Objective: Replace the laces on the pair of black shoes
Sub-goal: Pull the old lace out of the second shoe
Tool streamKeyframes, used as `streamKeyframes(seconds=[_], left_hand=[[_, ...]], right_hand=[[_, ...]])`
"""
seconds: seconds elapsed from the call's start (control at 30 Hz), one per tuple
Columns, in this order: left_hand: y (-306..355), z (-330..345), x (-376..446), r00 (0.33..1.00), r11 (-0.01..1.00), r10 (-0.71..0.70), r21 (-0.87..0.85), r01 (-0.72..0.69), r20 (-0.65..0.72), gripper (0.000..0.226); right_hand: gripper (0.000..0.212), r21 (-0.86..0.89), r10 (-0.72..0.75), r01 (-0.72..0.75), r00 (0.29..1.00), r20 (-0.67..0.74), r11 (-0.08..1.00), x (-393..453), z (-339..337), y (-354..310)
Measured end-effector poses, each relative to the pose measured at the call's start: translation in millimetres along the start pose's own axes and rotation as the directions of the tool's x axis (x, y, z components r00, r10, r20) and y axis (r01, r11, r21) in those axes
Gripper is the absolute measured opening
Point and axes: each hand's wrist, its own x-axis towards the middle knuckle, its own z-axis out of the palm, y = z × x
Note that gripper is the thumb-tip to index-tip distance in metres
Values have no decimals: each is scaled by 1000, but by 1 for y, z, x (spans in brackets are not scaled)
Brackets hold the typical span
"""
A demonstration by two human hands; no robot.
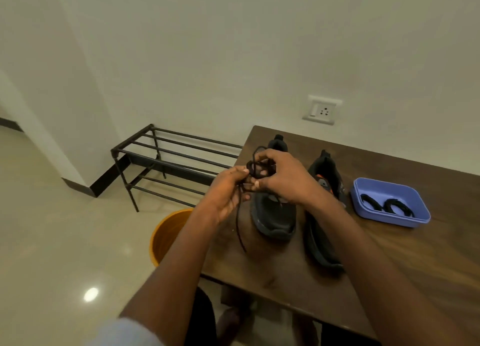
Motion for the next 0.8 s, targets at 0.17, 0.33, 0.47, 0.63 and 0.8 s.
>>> streamKeyframes(seconds=[0.17, 0.33, 0.47, 0.63, 0.8], left_hand=[[36, -57, -1, 981, 977, -95, 175, 125, -169, 30], [33, -146, 0, 950, 945, -131, 255, 206, -285, 27], [3, -192, 9, 922, 916, -138, 307, 258, -361, 21], [-22, -225, 25, 938, 687, -40, 672, 275, -343, 25], [-29, -235, 34, 939, 536, -53, 784, 313, -338, 17]], right_hand=[[27, 166, -61, 65, 998, -25, 984, 32, 50, -28], [34, 208, 70, -81, 996, 61, 975, 71, 136, -27], [23, 92, 115, -130, 981, 155, 987, 87, 188, -18], [14, -182, 84, -32, 955, 285, 983, 107, 225, -13], [13, -200, 6, 28, 986, 167, 979, 105, 223, -24]])
